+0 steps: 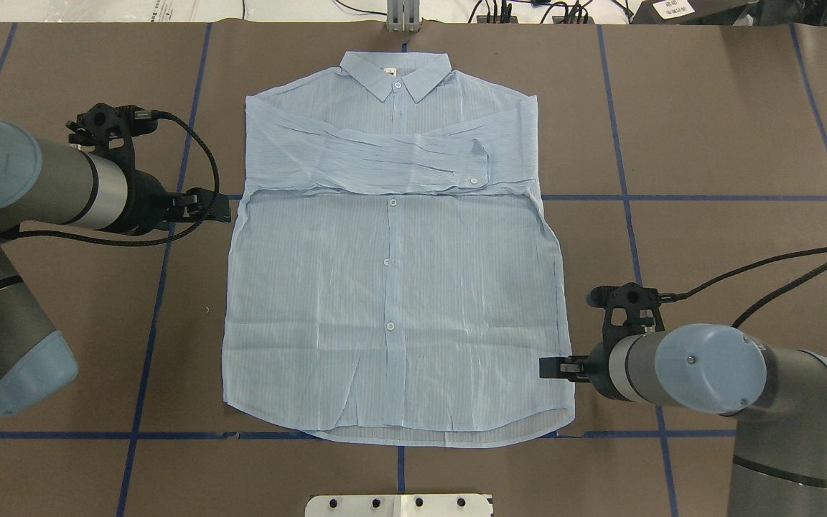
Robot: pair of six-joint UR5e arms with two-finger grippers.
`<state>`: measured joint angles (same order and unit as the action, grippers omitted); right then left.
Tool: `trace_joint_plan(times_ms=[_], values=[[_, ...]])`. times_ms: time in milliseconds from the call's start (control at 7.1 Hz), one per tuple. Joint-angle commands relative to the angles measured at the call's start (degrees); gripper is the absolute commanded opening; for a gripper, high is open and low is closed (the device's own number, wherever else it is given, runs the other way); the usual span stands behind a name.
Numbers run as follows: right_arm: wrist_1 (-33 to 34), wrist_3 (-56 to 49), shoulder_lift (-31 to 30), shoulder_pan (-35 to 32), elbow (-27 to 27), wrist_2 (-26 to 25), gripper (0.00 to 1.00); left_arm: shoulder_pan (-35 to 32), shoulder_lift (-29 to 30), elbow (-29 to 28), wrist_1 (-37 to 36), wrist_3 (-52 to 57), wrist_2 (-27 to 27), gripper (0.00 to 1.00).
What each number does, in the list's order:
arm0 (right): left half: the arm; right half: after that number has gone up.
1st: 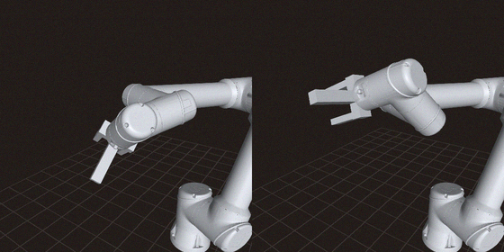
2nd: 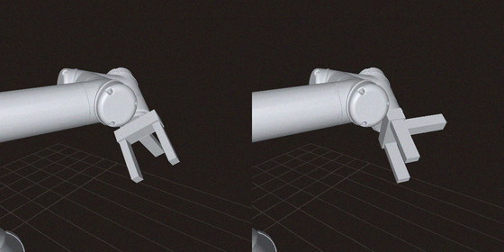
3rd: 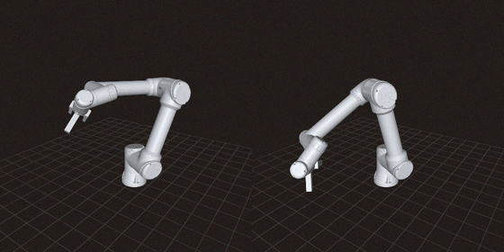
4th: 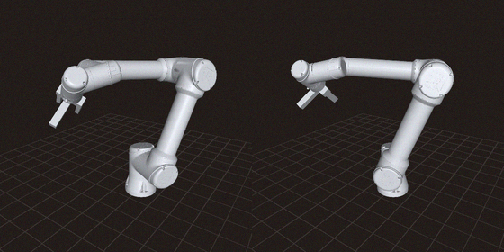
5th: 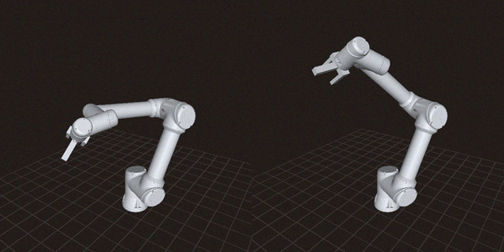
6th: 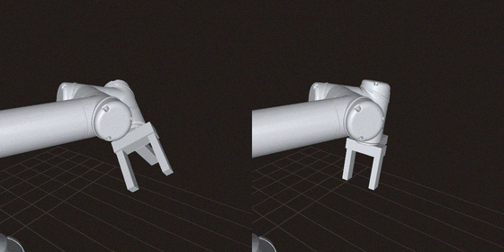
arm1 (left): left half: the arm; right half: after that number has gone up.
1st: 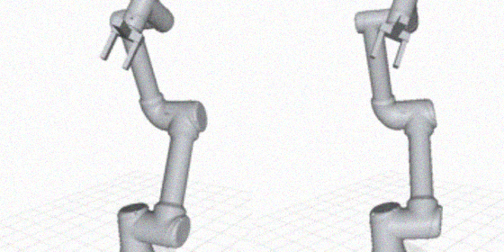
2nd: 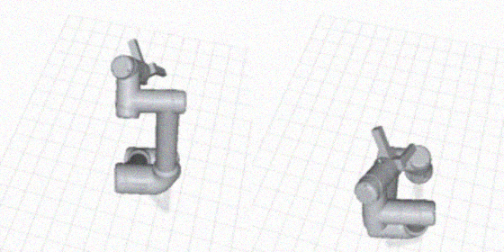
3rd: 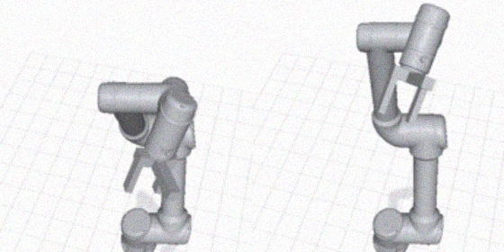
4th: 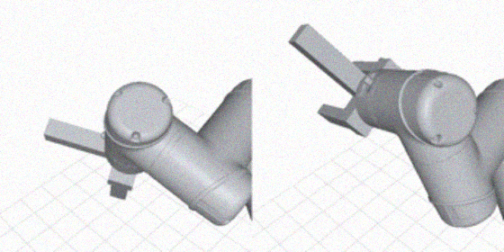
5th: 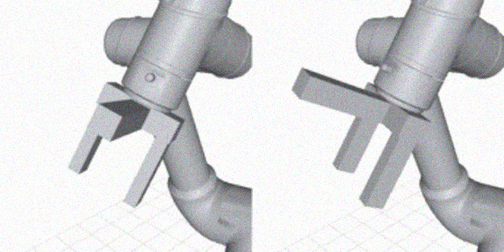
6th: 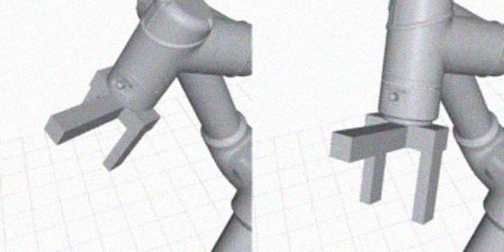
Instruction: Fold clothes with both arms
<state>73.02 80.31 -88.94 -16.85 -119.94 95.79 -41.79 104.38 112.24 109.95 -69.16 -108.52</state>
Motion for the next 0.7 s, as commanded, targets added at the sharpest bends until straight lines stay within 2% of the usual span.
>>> trace_joint_plan(times_ms=[0, 282, 564], values=[[0.6, 0.0, -0.9, 2.6, -0.7, 0.1, 0.98, 0.1, 0.0, -0.5, 0.3, 0.1, 0.0, 0.99], [0.7, 0.1, 0.2, 4.4, 1.1, -0.2, 0.96, 0.1, 0.0, -1.4, 0.5, 0.1, 0.2, 0.99], [0.7, 0.0, 1.0, 5.1, 2.1, -0.2, 0.88, 0.1, 0.1, -1.4, 0.5, 0.1, 0.2, 0.99]])
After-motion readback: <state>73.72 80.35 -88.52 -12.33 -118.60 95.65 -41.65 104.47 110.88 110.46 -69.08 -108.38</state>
